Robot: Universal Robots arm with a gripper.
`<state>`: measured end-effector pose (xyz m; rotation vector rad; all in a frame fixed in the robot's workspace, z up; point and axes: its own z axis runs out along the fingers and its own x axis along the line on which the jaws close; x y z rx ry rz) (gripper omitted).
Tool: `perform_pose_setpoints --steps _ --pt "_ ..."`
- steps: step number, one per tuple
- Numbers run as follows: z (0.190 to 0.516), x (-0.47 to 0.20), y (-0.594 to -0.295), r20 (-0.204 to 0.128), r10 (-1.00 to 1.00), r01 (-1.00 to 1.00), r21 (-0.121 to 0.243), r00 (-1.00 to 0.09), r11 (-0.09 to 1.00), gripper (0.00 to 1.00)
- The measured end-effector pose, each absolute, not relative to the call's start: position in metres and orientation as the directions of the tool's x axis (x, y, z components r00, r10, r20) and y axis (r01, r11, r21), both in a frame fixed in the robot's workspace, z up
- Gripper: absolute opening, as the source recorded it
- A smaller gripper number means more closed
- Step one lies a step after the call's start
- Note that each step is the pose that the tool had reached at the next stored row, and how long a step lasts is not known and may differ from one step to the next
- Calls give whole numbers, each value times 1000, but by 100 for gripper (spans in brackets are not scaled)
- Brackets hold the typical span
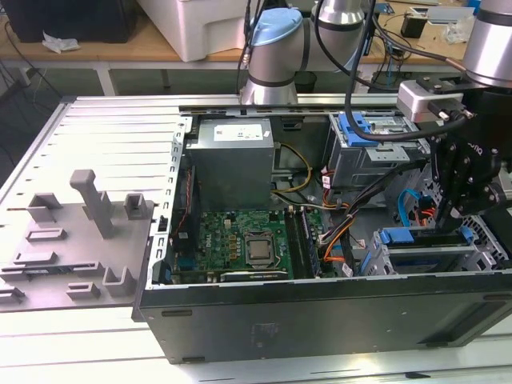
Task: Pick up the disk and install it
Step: 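Insert the first disk wire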
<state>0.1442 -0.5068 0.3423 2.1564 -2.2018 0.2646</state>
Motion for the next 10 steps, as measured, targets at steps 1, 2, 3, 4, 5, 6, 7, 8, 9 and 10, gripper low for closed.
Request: perform_pose_setpoints --steps 1,2,3,4,5,6,7,8,9,10 --pt "342 144 -507 154 -988 -996 -88 -27 14 17" --pt "342 144 -507 154 -988 -996 -88 -27 14 17" --pt "342 144 -506 154 -988 -996 -88 -27 14 17" --pt "342 144 -506 154 -988 -996 -88 -27 14 17" --pt "342 144 -506 154 -988 -996 -88 -27 14 17" --pt "342 144 -506 154 -988 -996 -88 -27 14 17" --pt "341 144 -506 153 -988 -996 -88 -27 14 17" --pt "341 144 -506 152 -988 -996 -88 -27 14 17" --pt "341 144 -506 152 -988 -996 -88 -27 14 17" --pt "341 144 -506 151 -988 -996 -88 -27 14 17"
